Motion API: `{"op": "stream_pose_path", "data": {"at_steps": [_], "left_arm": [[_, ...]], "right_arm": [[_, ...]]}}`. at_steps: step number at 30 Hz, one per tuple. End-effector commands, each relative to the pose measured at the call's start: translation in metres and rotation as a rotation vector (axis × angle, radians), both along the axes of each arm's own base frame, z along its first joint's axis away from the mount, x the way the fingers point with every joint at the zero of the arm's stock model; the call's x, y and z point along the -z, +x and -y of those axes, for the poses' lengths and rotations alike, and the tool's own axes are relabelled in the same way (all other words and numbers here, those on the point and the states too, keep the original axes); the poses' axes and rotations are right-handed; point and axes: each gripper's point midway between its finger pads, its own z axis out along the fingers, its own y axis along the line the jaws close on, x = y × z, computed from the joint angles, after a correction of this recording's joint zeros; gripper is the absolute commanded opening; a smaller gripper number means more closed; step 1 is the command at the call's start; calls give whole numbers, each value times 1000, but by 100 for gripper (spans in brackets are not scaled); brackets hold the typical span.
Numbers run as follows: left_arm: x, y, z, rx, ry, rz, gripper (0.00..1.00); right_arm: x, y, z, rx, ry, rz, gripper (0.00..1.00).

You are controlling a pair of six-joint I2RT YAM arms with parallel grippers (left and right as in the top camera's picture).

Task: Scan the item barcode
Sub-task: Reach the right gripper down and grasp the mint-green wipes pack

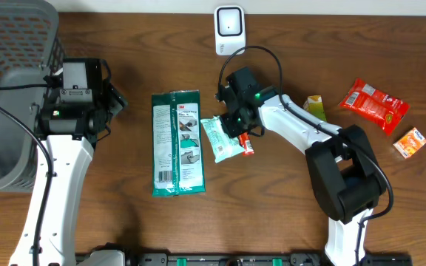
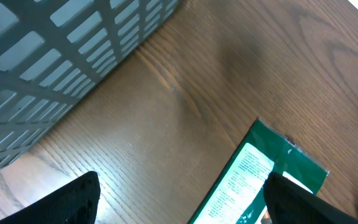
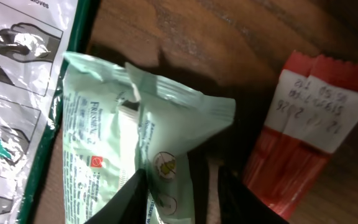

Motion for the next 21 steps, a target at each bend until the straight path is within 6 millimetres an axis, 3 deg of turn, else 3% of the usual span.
{"op": "stream_pose_path", "data": {"at_steps": [1, 8, 9, 10, 11, 12, 17, 21], "left_arm": [[-12, 2, -3, -19, 4, 35, 85], [-12, 2, -3, -19, 4, 35, 85], [-12, 2, -3, -19, 4, 34, 85], [-12, 2, -3, -19, 4, 35, 85], [-12, 2, -3, -19, 4, 35, 85], [-12, 2, -3, -19, 4, 35, 85], [-12, 2, -3, -19, 4, 35, 85], [-12, 2, -3, -19, 4, 35, 85]], "right_arm": [[-2, -13, -10, -25, 18, -20, 37], [6, -23, -11, -32, 7, -42, 35], [5, -21, -11, -31, 8, -39, 30], [4, -17, -8, -20, 4, -31, 17], [3, -15, -5, -12, 6, -30, 10], [1, -11, -1, 0, 9, -26, 9], [-9, 3, 21, 60, 15, -15, 9], [-9, 5, 28, 77, 22, -29, 15]]}}
